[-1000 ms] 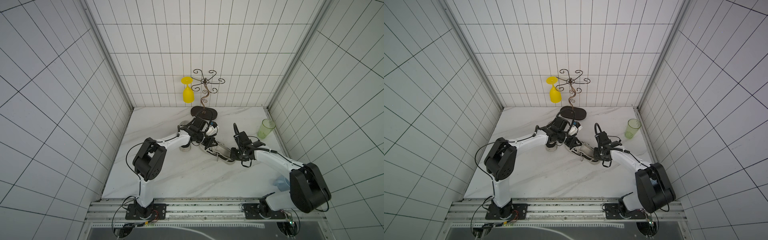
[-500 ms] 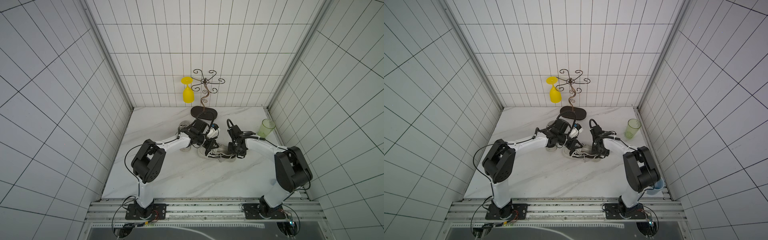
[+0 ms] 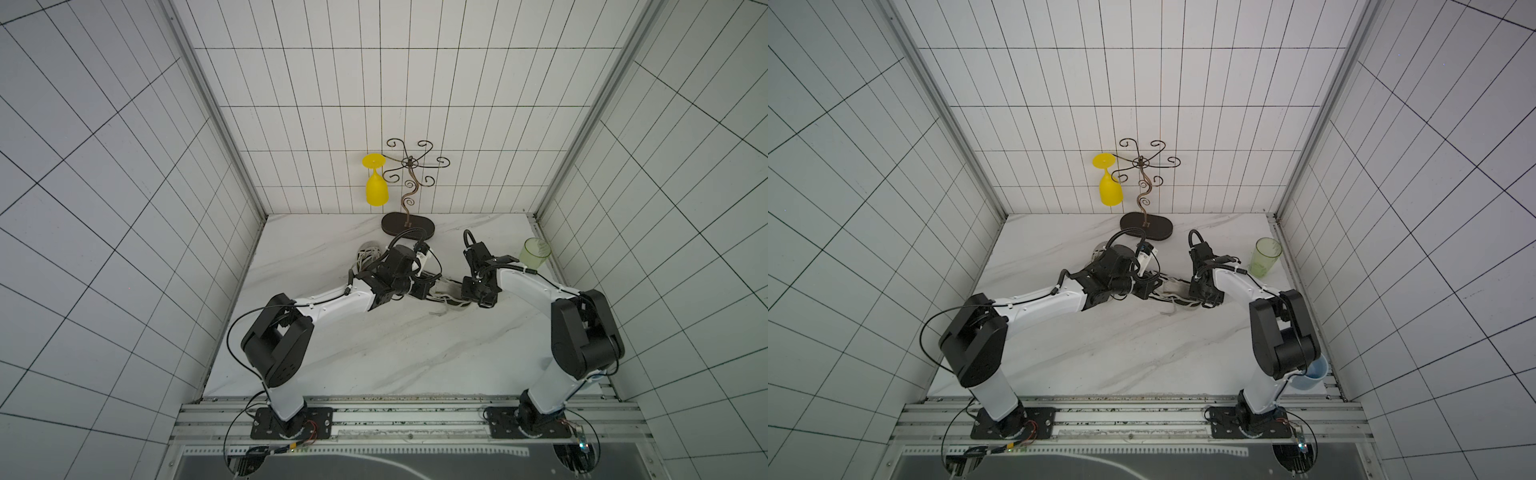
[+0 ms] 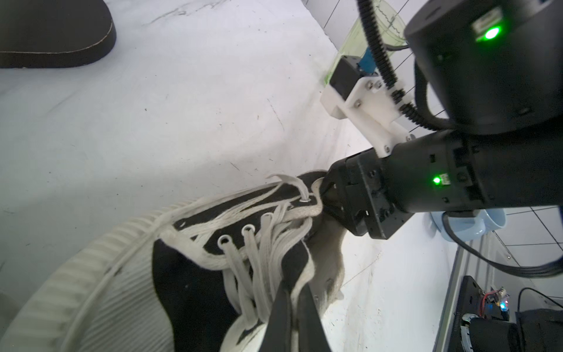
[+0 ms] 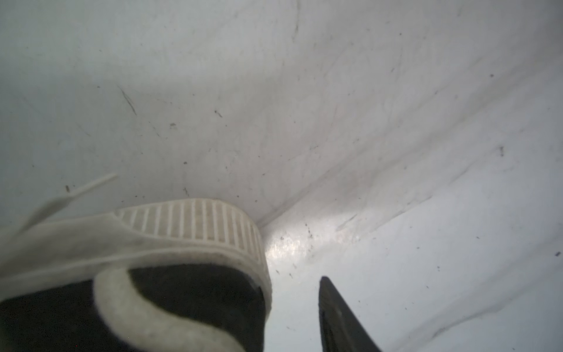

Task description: Insert the insole into the shoe

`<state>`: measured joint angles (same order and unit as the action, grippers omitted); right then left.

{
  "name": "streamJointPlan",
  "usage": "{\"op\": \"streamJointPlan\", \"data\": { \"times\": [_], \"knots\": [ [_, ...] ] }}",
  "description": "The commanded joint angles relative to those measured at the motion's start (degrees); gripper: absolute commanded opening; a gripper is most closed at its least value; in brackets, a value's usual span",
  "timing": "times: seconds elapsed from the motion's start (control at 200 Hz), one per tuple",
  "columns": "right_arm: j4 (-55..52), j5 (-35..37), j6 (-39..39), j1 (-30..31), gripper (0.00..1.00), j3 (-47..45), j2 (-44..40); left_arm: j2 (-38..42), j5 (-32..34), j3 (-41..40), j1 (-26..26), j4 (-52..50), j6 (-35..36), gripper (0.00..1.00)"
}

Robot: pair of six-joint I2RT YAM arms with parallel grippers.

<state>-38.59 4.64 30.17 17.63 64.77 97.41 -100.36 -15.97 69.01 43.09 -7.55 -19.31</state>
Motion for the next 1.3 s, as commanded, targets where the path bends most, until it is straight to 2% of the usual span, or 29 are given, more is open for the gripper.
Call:
{"op": "streamJointPlan", "data": {
  "times": [0.0, 0.07, 0.155, 0.305, 0.385, 0.525, 0.68, 0.865, 0.965, 1.039, 1.149, 1.294],
  "knots": [
    [-3.0, 6.0, -0.6, -1.4, 0.42, -0.3, 1.9, -1.5, 4.6, 3.2, -0.5, -0.3, -0.2, 0.00],
    [-2.0, 5.1, 0.2, 0.0, 0.38, -1.4, 2.6, -3.3, 4.8, 4.4, -0.3, -1.0, 0.0, 0.00],
    [-0.8, 3.1, 2.3, 2.9, 0.38, -2.8, 2.3, -5.2, 4.7, 5.7, -0.3, -1.2, 0.1, 0.00],
    [0.8, -4.4, 7.1, 6.7, 0.57, -2.0, 0.5, -7.7, 4.8, 8.2, -0.4, -2.5, 2.0, 0.00],
    [1.2, -5.5, 7.8, 7.3, 0.65, 0.0, -1.4, -8.9, 3.7, 9.4, -0.5, -3.3, 4.1, 0.00],
    [4.4, -6.8, 2.0, 7.2, 0.75, 1.6, -2.9, -9.4, 0.2, 9.2, -0.6, -2.7, 7.1, 0.00],
    [9.5, -11.0, -2.5, 6.5, 0.83, 0.2, -0.5, -8.6, -6.0, 8.2, -0.8, -0.4, 8.3, 0.00],
    [15.8, -11.7, 1.7, 6.5, 0.82, -2.5, 2.7, -7.8, -11.2, 7.1, -0.8, 1.1, 8.9, 0.00],
    [16.0, -13.4, 4.9, 6.7, 0.74, -3.6, 4.9, -7.9, -7.2, 7.3, -0.9, 0.4, 8.5, 0.00],
    [14.6, -13.6, 6.4, 6.9, 0.72, -5.0, 4.2, -8.6, -2.4, 9.2, -1.3, -2.0, 8.8, 0.00],
    [12.6, -15.1, 6.6, 7.0, 0.76, -6.6, 0.4, -10.8, 3.6, 13.4, -1.6, -7.0, 10.8, 0.00],
    [9.0, -15.5, 4.6, 5.8, 0.82, -5.6, -5.5, -11.6, 4.0, 14.1, -2.3, -8.7, 15.3, 0.00]
  ]
}}
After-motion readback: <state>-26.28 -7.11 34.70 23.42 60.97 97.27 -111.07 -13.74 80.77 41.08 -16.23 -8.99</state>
